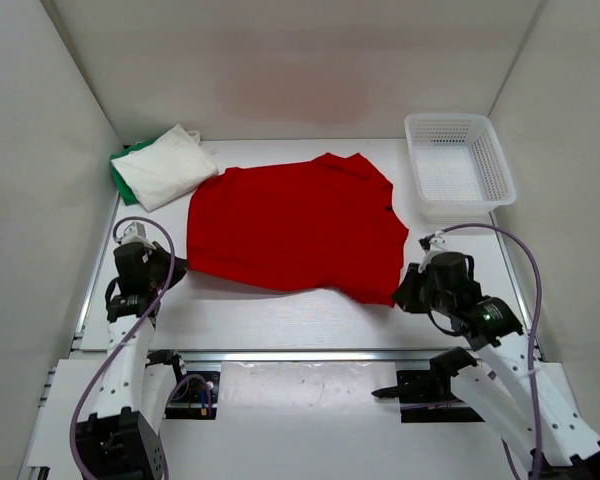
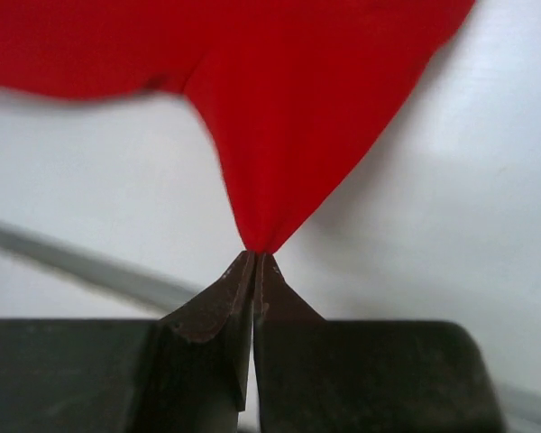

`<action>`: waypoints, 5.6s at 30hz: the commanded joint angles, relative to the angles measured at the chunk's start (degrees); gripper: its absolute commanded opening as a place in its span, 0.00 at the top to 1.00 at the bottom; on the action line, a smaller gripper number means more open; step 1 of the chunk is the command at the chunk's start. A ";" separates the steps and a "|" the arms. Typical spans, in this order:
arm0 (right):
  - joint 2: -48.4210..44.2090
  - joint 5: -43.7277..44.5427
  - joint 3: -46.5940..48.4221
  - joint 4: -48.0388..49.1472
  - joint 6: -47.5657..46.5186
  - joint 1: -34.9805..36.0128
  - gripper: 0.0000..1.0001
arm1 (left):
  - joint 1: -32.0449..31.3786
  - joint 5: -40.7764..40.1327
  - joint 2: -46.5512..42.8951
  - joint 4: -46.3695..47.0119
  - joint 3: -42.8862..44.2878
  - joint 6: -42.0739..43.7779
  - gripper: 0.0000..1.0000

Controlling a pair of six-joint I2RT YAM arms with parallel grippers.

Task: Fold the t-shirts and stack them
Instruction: Flatten out the tshirt, then grap the side of the flattened tshirt closest away from the robot with both arms, then fold the flattened tshirt in 1/3 of the way

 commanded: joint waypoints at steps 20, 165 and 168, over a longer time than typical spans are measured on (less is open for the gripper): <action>11.34 -11.84 0.98 4.31 -5.42 -18.07 1.00 | -0.83 1.42 12.14 5.44 3.97 -4.86 1.00; 9.78 -4.79 -18.00 19.28 13.11 -28.97 1.00 | -0.04 -7.28 16.49 -3.13 -0.86 -0.31 1.00; 9.96 -4.73 -16.59 15.68 13.47 -27.49 1.00 | -0.31 -7.55 12.62 -9.63 -2.00 1.46 1.00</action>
